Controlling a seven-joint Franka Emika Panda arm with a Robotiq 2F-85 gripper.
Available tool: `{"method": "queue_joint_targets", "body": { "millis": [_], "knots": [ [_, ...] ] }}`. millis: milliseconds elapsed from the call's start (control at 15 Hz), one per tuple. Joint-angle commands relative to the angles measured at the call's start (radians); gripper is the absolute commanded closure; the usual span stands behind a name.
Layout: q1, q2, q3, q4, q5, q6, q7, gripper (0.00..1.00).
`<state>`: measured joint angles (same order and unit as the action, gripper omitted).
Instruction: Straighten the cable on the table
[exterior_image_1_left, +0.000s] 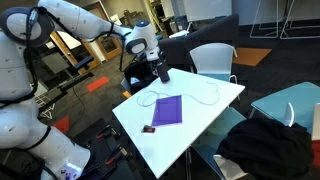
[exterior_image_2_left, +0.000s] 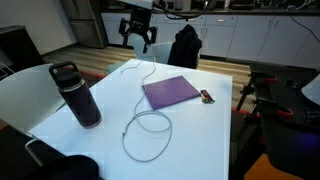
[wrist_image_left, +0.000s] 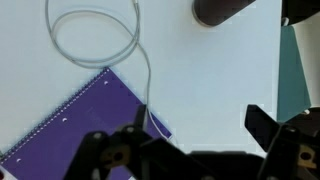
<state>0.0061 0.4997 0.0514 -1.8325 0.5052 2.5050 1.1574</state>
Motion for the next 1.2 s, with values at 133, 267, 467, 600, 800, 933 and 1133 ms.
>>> {"method": "queue_joint_targets", "body": {
  "millis": [133,267,467,600,800,933,1133],
  "knots": [
    [0.032,0.107,0.03,0.059,-0.012,0.024,-0.068,0.0],
    [0.072,0.16,0.035,0.077,-0.035,0.05,-0.088,0.0],
    [0.149,0.223,0.048,0.088,-0.043,0.118,-0.066,0.0],
    [0.196,0.269,0.048,0.112,-0.056,0.141,-0.05,0.0],
    [0.284,0.332,0.009,0.158,-0.1,0.124,0.045,0.0],
    [0.356,0.385,-0.042,0.202,-0.161,0.118,0.15,0.0],
    [0.414,0.461,-0.075,0.269,-0.242,0.104,0.244,0.0]
  ]
}}
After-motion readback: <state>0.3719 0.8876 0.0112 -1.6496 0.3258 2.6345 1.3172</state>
